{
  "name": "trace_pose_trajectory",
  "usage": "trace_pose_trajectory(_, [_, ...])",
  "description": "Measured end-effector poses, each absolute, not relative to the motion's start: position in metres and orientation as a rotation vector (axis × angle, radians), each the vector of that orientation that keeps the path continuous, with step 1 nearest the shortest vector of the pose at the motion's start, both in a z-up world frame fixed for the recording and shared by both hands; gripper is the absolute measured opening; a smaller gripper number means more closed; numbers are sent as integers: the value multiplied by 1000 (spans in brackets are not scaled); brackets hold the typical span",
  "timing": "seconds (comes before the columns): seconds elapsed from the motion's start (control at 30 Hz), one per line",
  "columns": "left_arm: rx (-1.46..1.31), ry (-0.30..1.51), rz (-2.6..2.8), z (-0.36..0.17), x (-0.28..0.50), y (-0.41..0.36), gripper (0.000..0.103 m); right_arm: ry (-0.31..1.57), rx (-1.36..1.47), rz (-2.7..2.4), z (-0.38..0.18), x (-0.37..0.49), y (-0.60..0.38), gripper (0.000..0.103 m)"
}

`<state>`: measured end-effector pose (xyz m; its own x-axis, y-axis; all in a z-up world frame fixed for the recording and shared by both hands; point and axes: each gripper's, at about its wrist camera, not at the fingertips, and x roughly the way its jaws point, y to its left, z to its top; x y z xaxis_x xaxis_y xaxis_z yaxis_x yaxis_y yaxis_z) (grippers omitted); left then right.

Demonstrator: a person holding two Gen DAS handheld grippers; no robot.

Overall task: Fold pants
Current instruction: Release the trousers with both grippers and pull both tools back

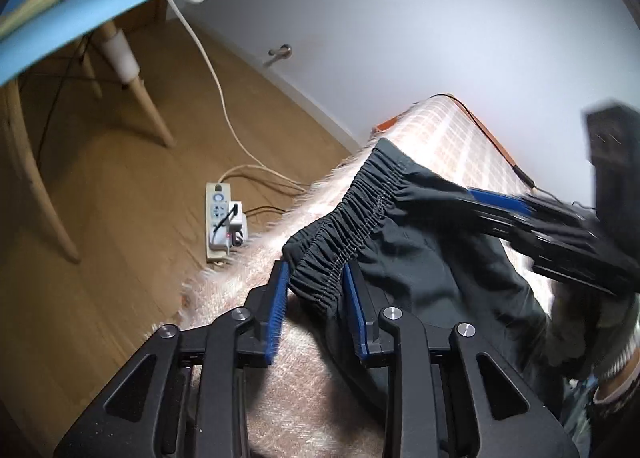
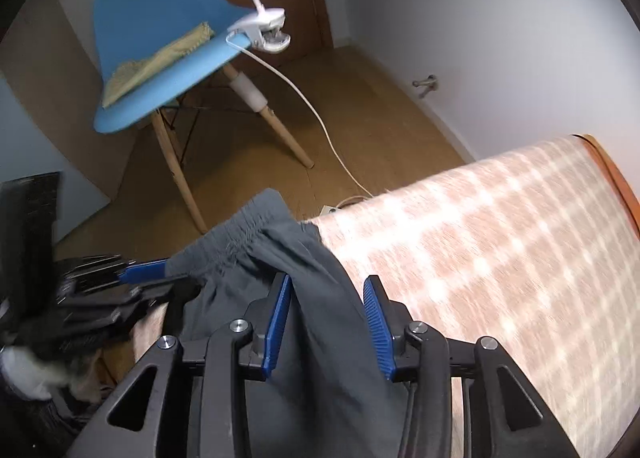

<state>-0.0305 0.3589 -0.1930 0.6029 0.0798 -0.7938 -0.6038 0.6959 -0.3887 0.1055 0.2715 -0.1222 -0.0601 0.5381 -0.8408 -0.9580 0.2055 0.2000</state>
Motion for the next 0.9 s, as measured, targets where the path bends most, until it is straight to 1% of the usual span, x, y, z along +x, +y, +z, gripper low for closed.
trace_pose_trajectory(0.1, [-666,806,466,-181,-35,358,29,935,-524,1296,-97,106,235,41])
trace_pose_trajectory(0.2, [-603,765,492,-164,-39,350,29,879,-477,1239,-67,108,187,45])
trace_pose_trajectory(0.3, [-577,728,462,-149,-41,340,29,844,-403,1163,-43,110,129,46])
trace_pose_trajectory(0.43, [-521,727,353,-135,-31,314,29,814,-354,1008,-26,106,56,47])
trace_pose_trajectory(0.67, [-435,708,99,-107,-7,234,29,810,-266,746,-14,92,-75,49])
trace_pose_trajectory(0.73, [-409,704,24,-99,-1,205,36,811,-225,686,-12,89,-111,50])
trace_pose_trajectory(0.77, [-395,702,-7,-96,2,193,41,811,-205,659,-13,90,-127,50])
trace_pose_trajectory(0.9, [-362,717,-140,-91,14,146,43,809,-137,538,-11,84,-195,54])
